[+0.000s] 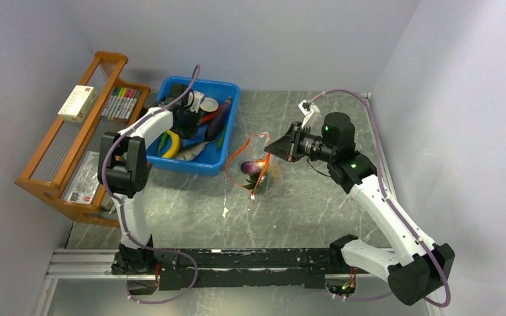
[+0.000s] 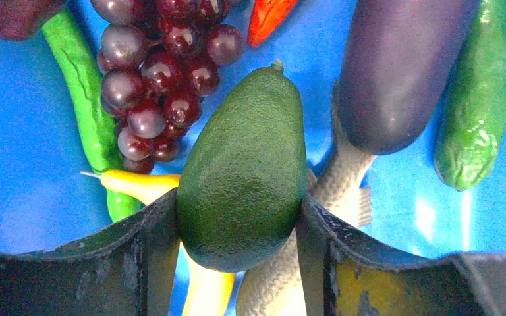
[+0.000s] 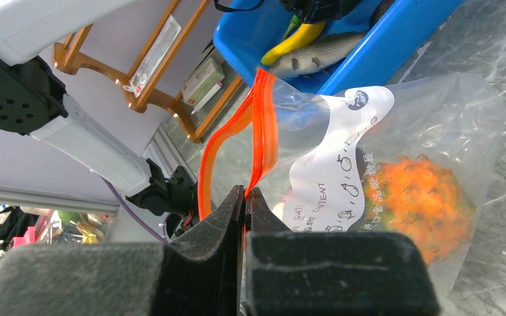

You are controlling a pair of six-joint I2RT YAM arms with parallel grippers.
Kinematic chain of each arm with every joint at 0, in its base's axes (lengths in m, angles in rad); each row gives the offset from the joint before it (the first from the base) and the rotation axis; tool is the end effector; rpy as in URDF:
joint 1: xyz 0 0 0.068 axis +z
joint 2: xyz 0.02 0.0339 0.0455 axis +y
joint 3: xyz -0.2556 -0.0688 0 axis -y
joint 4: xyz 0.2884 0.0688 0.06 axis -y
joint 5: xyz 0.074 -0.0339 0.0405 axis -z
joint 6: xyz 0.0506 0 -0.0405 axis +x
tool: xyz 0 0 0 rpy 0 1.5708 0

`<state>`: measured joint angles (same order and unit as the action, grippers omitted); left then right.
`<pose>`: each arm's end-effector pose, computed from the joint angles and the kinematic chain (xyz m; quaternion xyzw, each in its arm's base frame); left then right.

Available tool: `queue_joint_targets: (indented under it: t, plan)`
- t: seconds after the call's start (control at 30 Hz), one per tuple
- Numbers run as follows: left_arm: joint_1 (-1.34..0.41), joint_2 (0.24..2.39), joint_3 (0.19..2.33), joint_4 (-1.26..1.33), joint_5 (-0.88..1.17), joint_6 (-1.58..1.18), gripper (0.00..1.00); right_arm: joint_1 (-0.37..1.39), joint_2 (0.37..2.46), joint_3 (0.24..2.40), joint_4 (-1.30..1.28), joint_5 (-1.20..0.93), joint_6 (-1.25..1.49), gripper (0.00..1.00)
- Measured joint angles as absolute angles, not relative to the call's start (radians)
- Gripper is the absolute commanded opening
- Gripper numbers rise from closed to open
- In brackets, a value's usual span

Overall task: Place the food in the zip-top bag and seal the zipper
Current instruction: Pick up the fake fruit from the bin, then place the fake fruit in the zipper food storage bag.

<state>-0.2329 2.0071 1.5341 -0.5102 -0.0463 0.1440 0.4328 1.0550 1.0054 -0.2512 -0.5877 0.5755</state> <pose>0.4687 -0.1088 0.1635 0.1727 0.9412 0.0093 0.2902 0.2568 0.1496 0.3471 -0.1164 0.7809 0.4784 0.3845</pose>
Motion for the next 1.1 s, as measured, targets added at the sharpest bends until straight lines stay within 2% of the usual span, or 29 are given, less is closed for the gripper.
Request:
queue_joint_targets:
  t: [0.23,0.53,0.83,1.1]
  plan:
    - [-0.237,1.921,1.517,-0.532,-0.021,0.103,0.45,0.433,1.056,1.003,-0.247,-0.587,0.577,0.0]
    - [-0.237,1.7,1.439,-0.538,0.149,0.04,0.44,0.433,1.066,0.968,-0.234,-0.587,0.591,0.0]
    - [-0.237,1.441,1.285,-0.508,0.414,-0.051,0.42,0.433,1.079,0.968,-0.231,-0.584,0.599,0.0]
    - [-0.248,1.24,1.144,-0.371,0.699,-0.222,0.42,0.433,1.082,0.968,-0.239,-0.577,0.598,0.0]
